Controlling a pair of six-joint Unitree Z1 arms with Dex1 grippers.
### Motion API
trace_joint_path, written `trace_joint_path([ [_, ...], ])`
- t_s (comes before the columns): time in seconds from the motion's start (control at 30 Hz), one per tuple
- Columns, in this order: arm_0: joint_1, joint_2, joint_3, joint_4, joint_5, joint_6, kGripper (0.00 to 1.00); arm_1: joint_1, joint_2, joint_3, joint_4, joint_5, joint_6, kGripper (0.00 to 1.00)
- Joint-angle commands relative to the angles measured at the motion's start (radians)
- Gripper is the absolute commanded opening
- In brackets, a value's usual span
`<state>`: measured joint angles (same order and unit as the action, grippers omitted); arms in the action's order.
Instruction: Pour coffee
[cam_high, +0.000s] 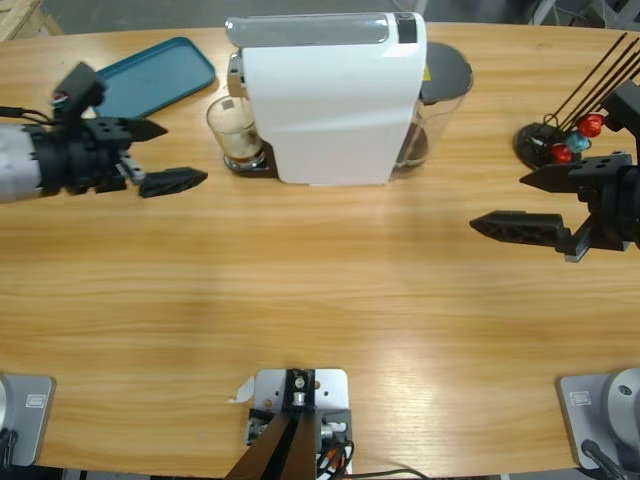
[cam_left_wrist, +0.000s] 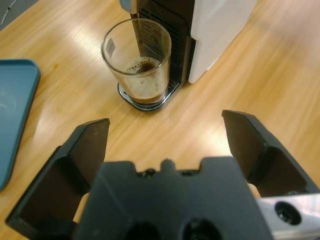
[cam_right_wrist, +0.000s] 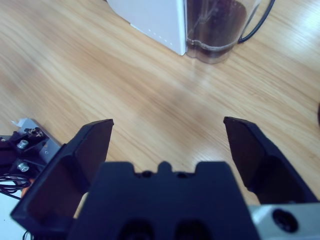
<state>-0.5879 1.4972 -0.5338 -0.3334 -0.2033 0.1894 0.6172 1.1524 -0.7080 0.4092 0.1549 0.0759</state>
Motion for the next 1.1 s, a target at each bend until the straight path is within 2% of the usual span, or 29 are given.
trace_joint_path([
  [0.03, -0.009, 0.256, 0.026, -0.265, -0.01, 0.036, 0.982, 0.008, 0.032, 0.016, -0.007, 0.015, 0.01, 1.0],
  [0.2, -0.009, 0.366, 0.043, -0.493, 0.036, 0.043, 0.977, 0.007, 0.041, 0.016, -0.007, 0.015, 0.009, 1.0],
  [0.3, -0.009, 0.403, 0.059, -0.579, 0.08, 0.039, 0.977, 0.008, 0.045, 0.016, -0.007, 0.017, 0.009, 1.0],
  [0.77, -0.009, 0.499, 0.064, -0.656, 0.063, 0.035, 0.977, 0.008, 0.044, 0.015, -0.007, 0.018, 0.01, 1.0],
  [1.1, -0.009, 0.519, 0.016, -0.664, 0.056, 0.036, 0.977, 0.007, 0.049, 0.014, -0.007, 0.018, 0.009, 1.0],
])
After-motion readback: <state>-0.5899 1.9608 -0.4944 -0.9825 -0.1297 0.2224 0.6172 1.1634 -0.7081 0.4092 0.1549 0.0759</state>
